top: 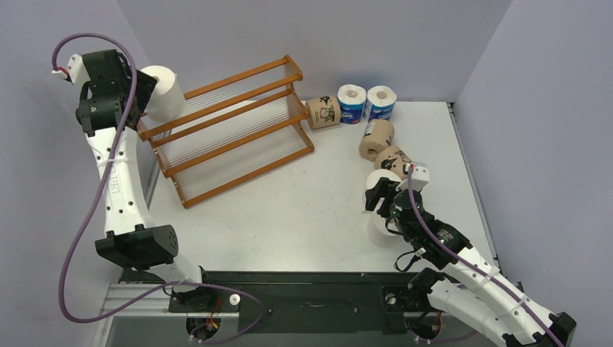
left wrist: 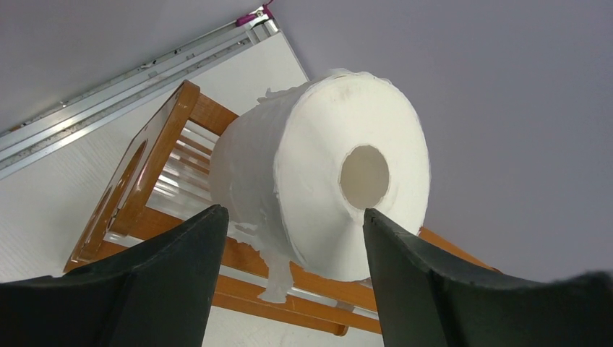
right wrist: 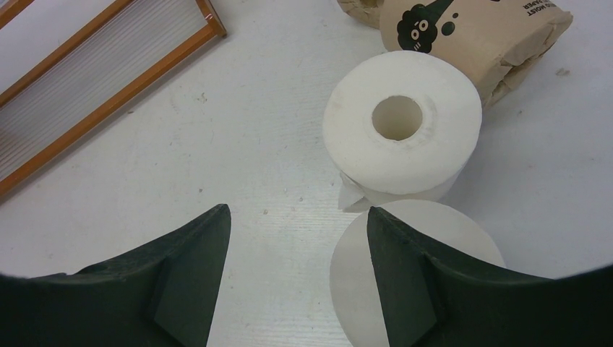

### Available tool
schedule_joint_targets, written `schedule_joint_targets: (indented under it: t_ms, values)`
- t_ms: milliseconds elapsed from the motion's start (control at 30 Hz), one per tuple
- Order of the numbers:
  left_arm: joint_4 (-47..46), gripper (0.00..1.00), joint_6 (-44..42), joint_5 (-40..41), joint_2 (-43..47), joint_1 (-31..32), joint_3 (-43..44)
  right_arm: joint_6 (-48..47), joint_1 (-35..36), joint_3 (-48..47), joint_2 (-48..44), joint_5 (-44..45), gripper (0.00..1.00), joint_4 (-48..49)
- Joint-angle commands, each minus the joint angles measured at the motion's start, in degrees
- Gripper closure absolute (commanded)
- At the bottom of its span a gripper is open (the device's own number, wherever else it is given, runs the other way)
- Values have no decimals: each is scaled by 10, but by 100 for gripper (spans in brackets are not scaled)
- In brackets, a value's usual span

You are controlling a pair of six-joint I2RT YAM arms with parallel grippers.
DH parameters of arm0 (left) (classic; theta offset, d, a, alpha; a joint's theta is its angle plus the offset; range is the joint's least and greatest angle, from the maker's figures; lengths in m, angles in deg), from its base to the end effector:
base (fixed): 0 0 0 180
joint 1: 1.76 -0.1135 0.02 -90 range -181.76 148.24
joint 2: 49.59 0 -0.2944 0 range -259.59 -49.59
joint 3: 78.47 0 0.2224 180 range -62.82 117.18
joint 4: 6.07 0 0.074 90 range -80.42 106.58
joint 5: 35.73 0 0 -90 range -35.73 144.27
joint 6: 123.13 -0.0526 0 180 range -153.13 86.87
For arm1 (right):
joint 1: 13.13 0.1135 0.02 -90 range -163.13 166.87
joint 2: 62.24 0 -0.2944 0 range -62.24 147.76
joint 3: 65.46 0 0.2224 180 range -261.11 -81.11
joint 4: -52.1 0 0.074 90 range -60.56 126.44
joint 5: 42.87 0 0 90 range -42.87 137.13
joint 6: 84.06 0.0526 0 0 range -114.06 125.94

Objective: Place and organize the paper towels onto the shelf
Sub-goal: Place the paper towel on the shelf.

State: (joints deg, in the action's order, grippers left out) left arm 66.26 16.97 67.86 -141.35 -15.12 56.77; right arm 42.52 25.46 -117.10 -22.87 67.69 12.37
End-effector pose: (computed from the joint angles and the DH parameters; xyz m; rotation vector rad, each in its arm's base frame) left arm 0.2890 0.0813 0.5004 -1.2051 1.6736 -0.1504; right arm 0.1046 0.0598 0.2907 0.1885 2.0395 0.4615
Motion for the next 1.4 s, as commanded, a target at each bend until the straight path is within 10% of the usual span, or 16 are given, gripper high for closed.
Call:
schedule_joint_targets:
  t_ms: [0,733,1367]
  values:
    - [-30,33,-4,-12,5,-4,7,1,-4,-1,-3,3,35,14]
    - [-91,3,-33,28,131,23,-62,-1,-4,-5,-3,-1,35,8]
    - [-306,4,-227,275,283,609,-398,4,-4,-24,-2,101,31,7]
